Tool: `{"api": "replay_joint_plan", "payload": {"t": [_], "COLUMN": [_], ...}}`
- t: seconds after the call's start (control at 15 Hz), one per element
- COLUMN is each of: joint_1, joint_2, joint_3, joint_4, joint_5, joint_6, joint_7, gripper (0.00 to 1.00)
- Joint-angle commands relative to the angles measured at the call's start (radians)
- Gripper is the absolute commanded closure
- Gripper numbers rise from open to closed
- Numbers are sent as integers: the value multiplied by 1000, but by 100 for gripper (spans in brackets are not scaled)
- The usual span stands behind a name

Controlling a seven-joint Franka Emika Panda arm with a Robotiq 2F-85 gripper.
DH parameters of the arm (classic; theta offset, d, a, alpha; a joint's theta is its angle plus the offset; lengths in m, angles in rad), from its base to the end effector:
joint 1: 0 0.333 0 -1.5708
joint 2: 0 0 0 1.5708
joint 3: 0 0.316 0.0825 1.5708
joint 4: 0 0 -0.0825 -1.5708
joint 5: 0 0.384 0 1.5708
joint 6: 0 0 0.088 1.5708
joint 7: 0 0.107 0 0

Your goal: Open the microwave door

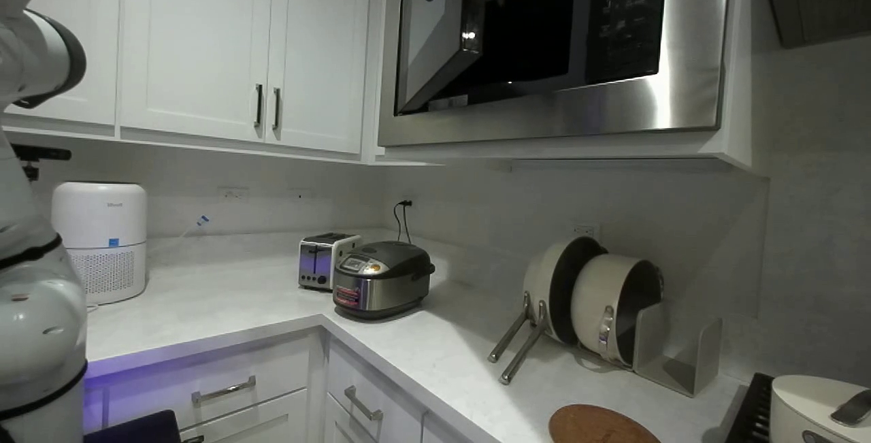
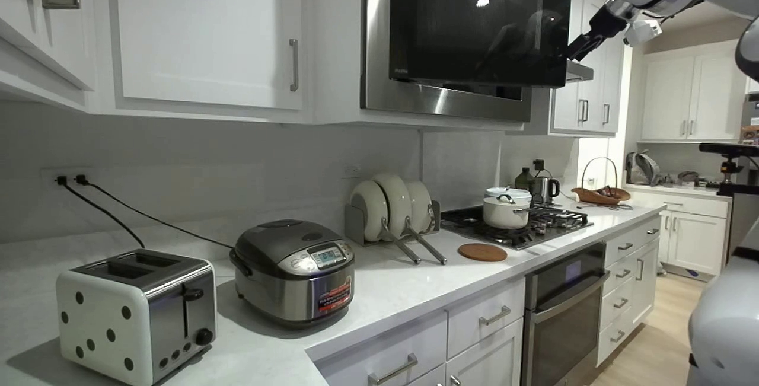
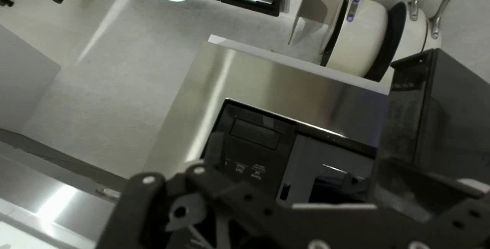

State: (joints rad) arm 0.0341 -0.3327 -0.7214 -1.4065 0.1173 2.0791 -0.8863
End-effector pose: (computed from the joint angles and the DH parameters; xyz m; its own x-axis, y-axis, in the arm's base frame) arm 0.2895 -0.3711 0.8853 0.6330 0.2554 0.7308 -0.0823 -0.9165 0.3915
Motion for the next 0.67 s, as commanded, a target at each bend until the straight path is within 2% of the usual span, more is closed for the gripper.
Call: {"api": "replay_joint_plan", "payload": {"t": [0.0, 0.6], "joint_1": [2, -14], "joint_2": [30, 65], "joint_3": [31, 16], "joint_4": [40, 123], "joint_5": [72, 100], "joint_6": [-102, -226], "joint_7": [-20, -17], "gripper": [0, 0]}}
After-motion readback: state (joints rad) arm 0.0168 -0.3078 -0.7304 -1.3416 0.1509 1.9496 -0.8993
